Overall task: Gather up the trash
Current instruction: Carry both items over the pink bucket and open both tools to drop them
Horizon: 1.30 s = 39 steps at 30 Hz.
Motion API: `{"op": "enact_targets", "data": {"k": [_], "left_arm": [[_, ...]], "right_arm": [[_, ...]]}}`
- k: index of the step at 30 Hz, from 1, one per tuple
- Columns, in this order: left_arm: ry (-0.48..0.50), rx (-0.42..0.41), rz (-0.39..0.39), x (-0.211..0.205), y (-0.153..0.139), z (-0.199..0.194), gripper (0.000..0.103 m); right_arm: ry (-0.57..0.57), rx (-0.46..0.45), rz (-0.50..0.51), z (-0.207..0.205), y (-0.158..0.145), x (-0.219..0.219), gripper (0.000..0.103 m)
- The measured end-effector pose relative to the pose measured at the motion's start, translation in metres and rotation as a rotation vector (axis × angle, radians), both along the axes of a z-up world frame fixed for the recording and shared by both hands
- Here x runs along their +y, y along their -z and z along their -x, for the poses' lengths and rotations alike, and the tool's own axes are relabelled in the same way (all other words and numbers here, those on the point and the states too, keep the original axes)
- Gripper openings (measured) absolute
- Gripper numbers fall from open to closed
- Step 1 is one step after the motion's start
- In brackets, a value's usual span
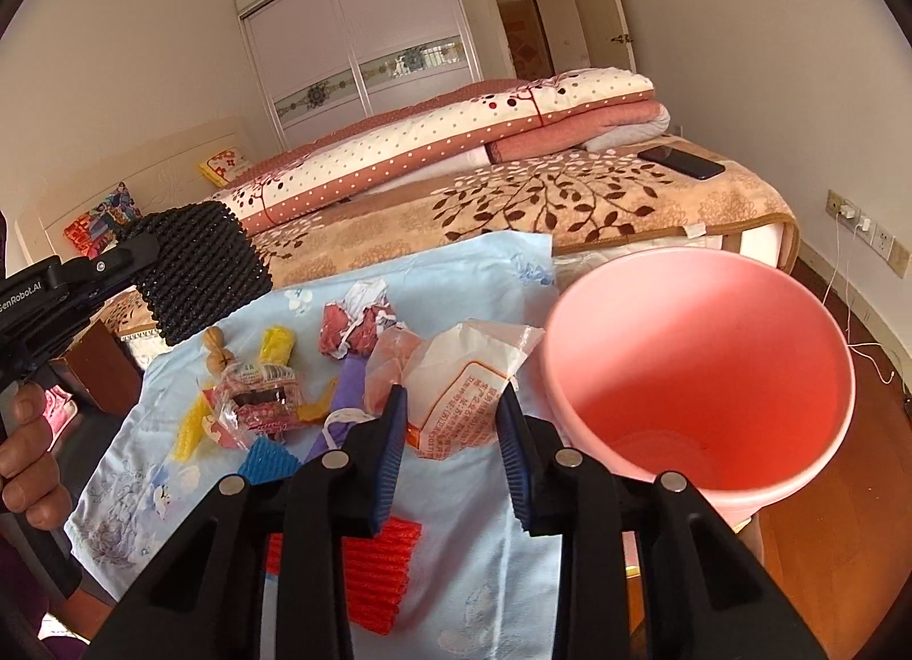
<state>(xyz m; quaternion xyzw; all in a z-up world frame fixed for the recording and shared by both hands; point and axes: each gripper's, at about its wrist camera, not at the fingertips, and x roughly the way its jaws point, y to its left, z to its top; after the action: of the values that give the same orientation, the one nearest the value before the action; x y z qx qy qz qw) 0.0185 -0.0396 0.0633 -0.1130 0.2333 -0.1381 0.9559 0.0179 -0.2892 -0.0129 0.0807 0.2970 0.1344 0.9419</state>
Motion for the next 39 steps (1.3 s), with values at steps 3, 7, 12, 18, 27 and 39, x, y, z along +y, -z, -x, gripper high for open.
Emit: {"op": "enact_targets", "data": {"k": [3, 7, 12, 18, 27, 39], "left_arm": [[0.056, 0.003, 0.009, -0.023, 0.001, -0.007, 0.011], [0.134, 0.014, 0.016, -0.053, 0.005, -0.017, 0.011], [0.223, 0.036, 0.022, -0.091, 0.012, -0.029, 0.011], [0.313, 0.081, 0.012, -0.134, 0.026, -0.04, 0.011], [0.382, 0.122, -0.023, -0.176, 0.045, -0.051, 0.011], [0.378, 0.165, -0.004, -0.182, 0.052, -0.057, 0.039]], "right_arm": [[0.046, -0.008, 0.011, 0.0, -0.002, -0.015, 0.031], [0.115, -0.01, 0.018, 0.001, -0.002, -0.039, 0.031], [0.2, 0.007, 0.02, 0.001, 0.002, -0.067, 0.031], [0.265, 0.034, 0.019, 0.001, 0.01, -0.09, 0.032], [0.31, 0.063, 0.016, -0.001, 0.02, -0.108, 0.032], [0.327, 0.067, 0.007, -0.003, 0.023, -0.114, 0.035]]}}
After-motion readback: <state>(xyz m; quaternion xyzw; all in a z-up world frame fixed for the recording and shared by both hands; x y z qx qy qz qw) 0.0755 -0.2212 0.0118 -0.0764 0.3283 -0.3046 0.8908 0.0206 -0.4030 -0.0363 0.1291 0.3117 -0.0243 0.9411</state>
